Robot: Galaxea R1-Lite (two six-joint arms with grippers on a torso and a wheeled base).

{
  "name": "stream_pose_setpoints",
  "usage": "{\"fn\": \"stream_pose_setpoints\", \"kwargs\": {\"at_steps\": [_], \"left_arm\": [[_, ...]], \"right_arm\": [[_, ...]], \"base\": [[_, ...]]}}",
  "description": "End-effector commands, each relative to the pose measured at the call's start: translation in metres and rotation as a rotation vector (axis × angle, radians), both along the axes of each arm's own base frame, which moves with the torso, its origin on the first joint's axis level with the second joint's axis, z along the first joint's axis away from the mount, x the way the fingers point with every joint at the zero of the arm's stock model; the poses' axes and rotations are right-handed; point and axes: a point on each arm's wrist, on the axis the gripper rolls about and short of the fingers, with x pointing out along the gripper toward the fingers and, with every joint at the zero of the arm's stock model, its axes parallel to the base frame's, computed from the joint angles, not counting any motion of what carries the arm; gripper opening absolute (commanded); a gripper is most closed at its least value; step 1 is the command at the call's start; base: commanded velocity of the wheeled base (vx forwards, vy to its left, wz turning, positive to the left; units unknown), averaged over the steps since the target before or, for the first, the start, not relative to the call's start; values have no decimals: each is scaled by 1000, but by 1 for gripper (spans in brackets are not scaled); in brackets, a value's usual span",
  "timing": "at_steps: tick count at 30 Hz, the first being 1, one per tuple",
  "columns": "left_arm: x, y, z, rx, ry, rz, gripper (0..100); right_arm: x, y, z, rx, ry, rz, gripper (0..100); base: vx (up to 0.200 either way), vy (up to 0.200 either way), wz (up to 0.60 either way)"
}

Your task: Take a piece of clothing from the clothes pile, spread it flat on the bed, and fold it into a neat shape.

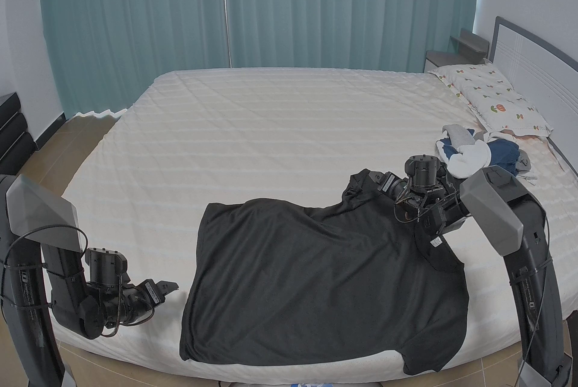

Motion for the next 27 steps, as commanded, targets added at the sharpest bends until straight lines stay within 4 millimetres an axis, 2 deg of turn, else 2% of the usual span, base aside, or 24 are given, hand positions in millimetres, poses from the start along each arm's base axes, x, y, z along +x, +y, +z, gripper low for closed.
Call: {"fn": "stream_pose_setpoints", "kwargs": {"at_steps": [1,3,4,5,10,11,12,14,15,18,21,22,24,27], "left_arm": [[2,0,2,-3,-13,3,100],[3,0,4,-10,-20,9,100],[3,0,4,-10,-20,9,100],[4,0,11,-35,-43,29,100],[4,-2,25,-86,-87,42,100],[4,-3,25,-86,-87,40,100],[2,-7,23,-86,-73,25,100],[2,-7,23,-86,-73,25,100],[-1,-9,19,-85,-52,17,100],[-1,-9,20,-87,-55,19,100],[-1,-9,19,-86,-53,20,100],[2,-9,20,-85,-66,20,100],[8,-9,22,-81,-91,20,100],[24,-10,28,-80,-152,27,100]], "right_arm": [[-50,-26,45,3,33,-27,100],[-70,-34,47,2,48,-35,100],[-70,-34,47,2,48,-35,100],[-92,-44,49,2,62,-43,100],[-146,-69,42,23,168,-38,100],[-149,-71,42,29,174,-39,100],[-166,-74,40,90,205,-36,100],[-166,-74,40,90,205,-36,100],[-190,-75,33,225,237,-34,100],[-198,-76,31,291,204,-34,100],[-203,-78,28,333,177,-32,100],[-208,-80,11,384,184,-14,100],[-210,-84,3,395,172,-14,100],[-213,-86,-9,406,193,0,100]], "base": [[0,0,0],[0,0,0],[0,0,0],[0,0,0],[0,0,0],[0,0,0],[0,0,0],[0,0,0],[0,0,0],[0,0,0],[-200,0,0],[-200,0,0],[-200,0,0],[0,0,0]]}}
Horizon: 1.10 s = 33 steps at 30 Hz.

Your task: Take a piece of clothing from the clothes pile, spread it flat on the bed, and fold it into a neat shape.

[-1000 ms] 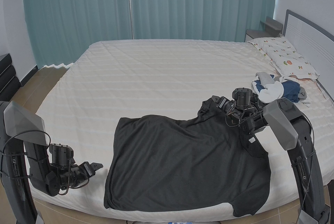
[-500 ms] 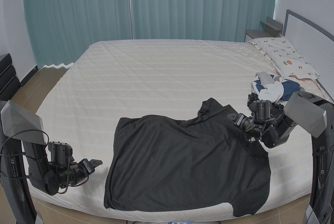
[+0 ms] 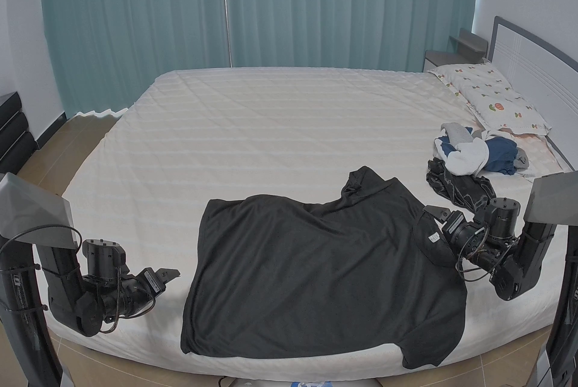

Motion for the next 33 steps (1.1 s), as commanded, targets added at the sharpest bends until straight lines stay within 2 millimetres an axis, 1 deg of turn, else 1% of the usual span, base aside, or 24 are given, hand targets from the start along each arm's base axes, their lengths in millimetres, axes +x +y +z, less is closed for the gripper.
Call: {"fn": "stream_pose_setpoints", "kwargs": {"at_steps": [1,4,9,12,14,19,25,30,33], "left_arm": [[23,-4,11,-4,-102,5,100],[31,-7,14,-6,-126,-3,100],[42,-11,19,-7,-166,-14,100],[42,-15,17,-8,-163,-27,100],[43,-24,12,-12,-150,-53,100],[45,-27,8,-15,-143,-58,100],[50,-29,12,-60,-162,-26,100],[52,-29,13,-62,-169,-28,100],[55,-31,15,-65,-183,-34,100]], "right_arm": [[-25,-11,-37,75,144,19,100],[-24,-9,-45,86,170,31,100],[-25,-10,-44,119,175,15,100],[-25,-8,-44,120,177,15,100],[-25,-8,-45,117,180,13,100],[-25,-8,-45,117,180,13,100],[-25,-8,-45,116,180,11,100],[-24,-9,-44,125,176,2,100],[-24,-9,-44,125,176,5,100]], "base": [[0,0,0],[0,0,0],[0,0,0],[0,0,0],[0,0,0],[0,0,0],[0,0,0],[0,0,0],[0,-200,0]]}}
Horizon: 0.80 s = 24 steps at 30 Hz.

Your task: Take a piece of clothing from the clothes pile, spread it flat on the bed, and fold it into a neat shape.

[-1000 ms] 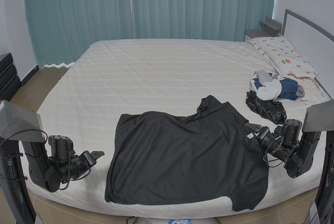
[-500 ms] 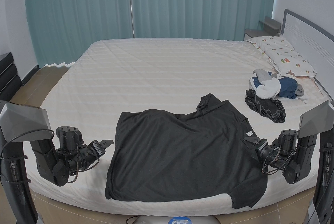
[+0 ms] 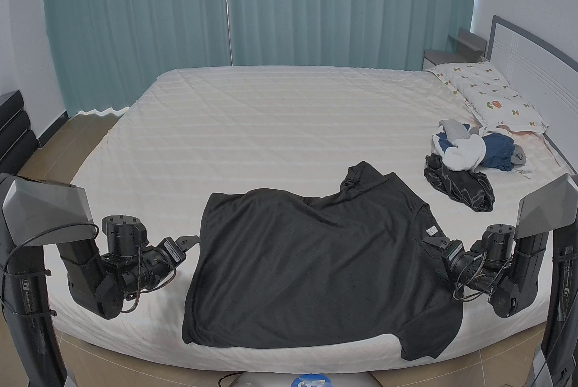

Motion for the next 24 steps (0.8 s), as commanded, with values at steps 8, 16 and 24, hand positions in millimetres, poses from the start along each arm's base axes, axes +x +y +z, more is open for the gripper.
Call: {"fn": "stream_pose_setpoints", "kwargs": {"at_steps": [8,16,24], "left_arm": [[-1,-3,-9,1,27,-7,100],[3,-4,-11,1,24,41,100],[13,-3,-5,-34,-12,77,100]], "right_arm": [[1,1,0,0,-10,2,100],[1,1,-1,-2,-9,4,100],[1,1,-1,-2,-8,4,100]], "base": [[0,-75,0],[0,0,0],[150,0,0]]}}
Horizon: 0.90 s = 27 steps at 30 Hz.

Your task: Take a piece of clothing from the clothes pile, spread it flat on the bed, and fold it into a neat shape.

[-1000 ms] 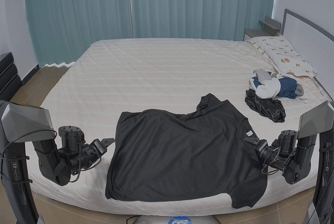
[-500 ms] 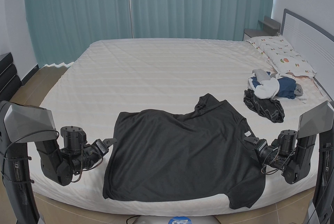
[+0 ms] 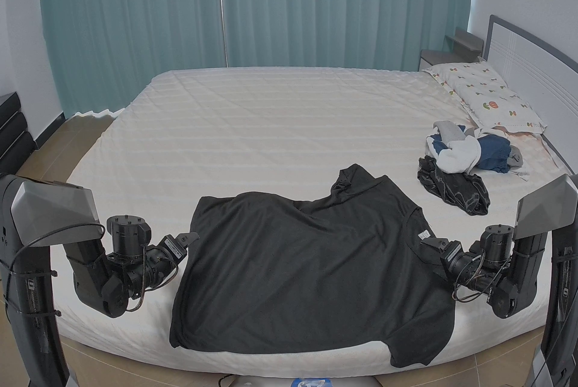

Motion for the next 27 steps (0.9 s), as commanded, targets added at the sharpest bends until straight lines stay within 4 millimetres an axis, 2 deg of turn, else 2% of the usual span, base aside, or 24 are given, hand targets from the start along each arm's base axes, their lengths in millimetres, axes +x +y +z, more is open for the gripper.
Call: {"fn": "stream_pose_setpoints", "kwargs": {"at_steps": [1,6,9,13,20,22,24,25,27], "left_arm": [[6,0,3,3,-26,8,100],[23,3,9,22,-86,34,100],[44,11,0,69,-116,52,100],[72,16,2,118,-136,48,100],[131,18,20,146,-134,42,100],[148,19,15,145,-124,43,100],[153,18,12,145,-123,43,100],[163,17,4,148,-110,31,100],[168,15,-6,140,-93,7,100]], "right_arm": [[0,0,0,0,-8,1,100],[0,1,0,-3,-10,5,100],[0,1,-1,-4,-8,6,100],[0,1,-1,-4,-8,5,100],[0,2,-2,-7,-6,8,100],[0,2,-2,-7,-6,9,100],[0,2,-2,-8,-6,10,100],[0,4,-2,-11,-2,16,100],[0,4,-3,-13,-3,17,100]], "base": [[0,0,0],[0,0,0],[0,0,0],[0,0,0],[0,0,0],[0,0,0],[0,0,0],[0,0,0],[0,0,0]]}}
